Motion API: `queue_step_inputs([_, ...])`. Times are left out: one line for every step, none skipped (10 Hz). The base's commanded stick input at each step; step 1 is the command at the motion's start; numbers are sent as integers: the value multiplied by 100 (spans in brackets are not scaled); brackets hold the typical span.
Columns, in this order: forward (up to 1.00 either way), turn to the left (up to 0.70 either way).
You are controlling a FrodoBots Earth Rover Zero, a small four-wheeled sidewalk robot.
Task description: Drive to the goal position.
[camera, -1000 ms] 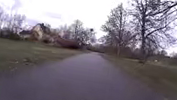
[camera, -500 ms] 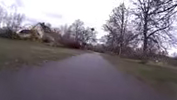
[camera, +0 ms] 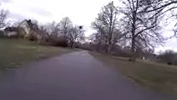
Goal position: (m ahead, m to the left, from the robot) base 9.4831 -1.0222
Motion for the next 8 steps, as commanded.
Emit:
queue_step_inputs([100,0])
queue_step_inputs([100,0])
queue_step_inputs([100,0])
queue_step_inputs([100,0])
queue_step_inputs([100,0])
queue_step_inputs([100,0])
queue_step_inputs([100,0])
queue_step_inputs([100,0])
